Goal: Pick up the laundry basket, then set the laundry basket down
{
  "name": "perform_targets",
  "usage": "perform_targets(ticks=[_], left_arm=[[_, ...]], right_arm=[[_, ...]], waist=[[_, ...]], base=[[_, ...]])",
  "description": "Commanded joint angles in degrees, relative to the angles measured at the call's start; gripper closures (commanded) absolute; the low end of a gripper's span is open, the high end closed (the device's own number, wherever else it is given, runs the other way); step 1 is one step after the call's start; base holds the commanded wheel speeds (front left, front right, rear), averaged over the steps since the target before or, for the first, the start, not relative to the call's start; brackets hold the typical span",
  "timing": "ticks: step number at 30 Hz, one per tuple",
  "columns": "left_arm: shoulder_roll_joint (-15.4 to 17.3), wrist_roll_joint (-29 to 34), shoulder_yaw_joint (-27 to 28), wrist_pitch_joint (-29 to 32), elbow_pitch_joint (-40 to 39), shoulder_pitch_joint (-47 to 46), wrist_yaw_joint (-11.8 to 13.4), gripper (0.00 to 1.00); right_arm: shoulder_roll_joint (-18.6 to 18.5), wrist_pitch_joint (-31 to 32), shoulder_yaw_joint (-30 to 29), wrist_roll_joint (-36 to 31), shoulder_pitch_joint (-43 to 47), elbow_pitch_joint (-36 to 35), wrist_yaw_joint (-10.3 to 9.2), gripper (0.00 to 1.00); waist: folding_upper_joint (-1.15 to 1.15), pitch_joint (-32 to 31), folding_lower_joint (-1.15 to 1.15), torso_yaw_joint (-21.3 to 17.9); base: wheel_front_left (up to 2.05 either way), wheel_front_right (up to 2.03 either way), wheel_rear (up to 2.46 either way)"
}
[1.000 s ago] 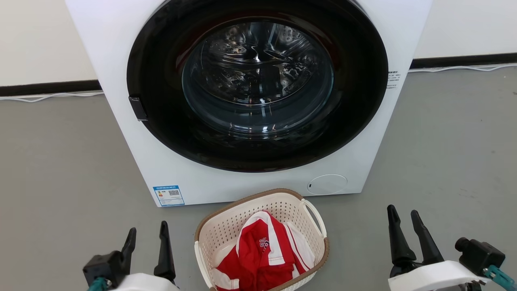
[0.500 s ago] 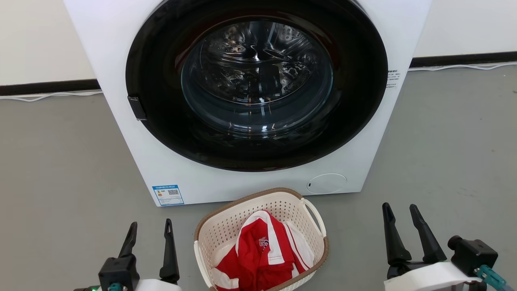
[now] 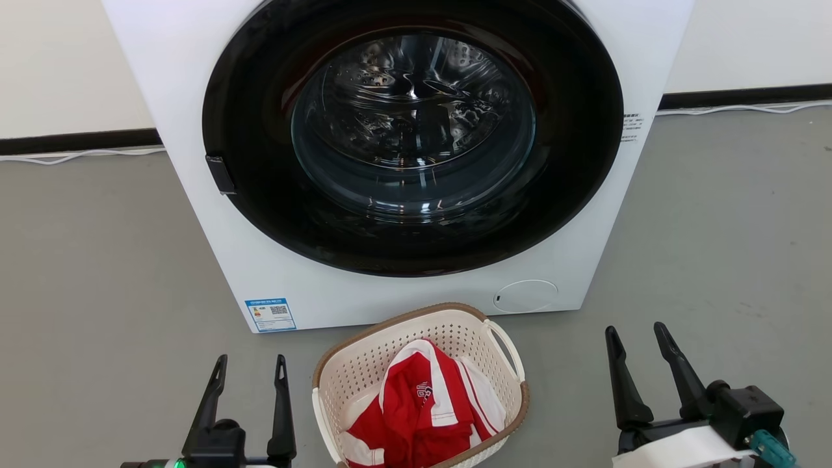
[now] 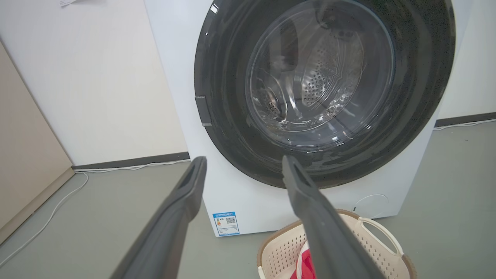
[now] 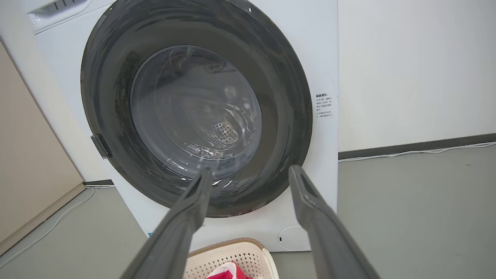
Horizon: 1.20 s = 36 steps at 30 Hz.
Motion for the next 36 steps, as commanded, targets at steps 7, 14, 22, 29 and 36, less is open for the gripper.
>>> perform_targets(ticks=[7,14,22,29,36], left_arm=[[-0.88,1.54,2.26,-1.01,-1.05,-0.51,-0.78,0.0],[-1.75,1.72,3.27,-1.01,-0.38,-0.26,-2.06,0.0],[-2.46,2.36,4.09,-1.01,-0.17,-0.19,-2.95,0.0],[-2.83,2.8,4.63,-1.01,-0.07,-0.15,-3.45,0.0],[-3.18,3.29,5.17,-1.01,-0.05,-0.2,-3.68,0.0]], right_arm=[[-0.61,-1.26,2.01,-2.63,-0.24,-1.91,0.42,0.0],[-0.61,-1.26,2.11,-2.71,-0.12,-1.69,0.42,0.0],[-0.61,-1.26,1.98,-2.81,-0.17,-1.87,0.42,0.0],[-0.61,-1.26,1.91,-2.85,-0.11,-1.97,0.42,0.0],[-0.61,-1.26,1.71,-2.91,-0.26,-2.08,0.42,0.0]], waist=[[0.0,-0.18,0.0,-0.01],[0.0,-0.2,0.0,-0.03],[0.0,0.08,0.0,-0.02],[0.0,0.29,0.0,-0.04],[0.0,0.8,0.0,-0.03]], base=[[0.0,0.0,0.0],[0.0,0.0,0.0],[0.0,0.0,0.0],[0.0,0.0,0.0],[0.0,0.0,0.0]])
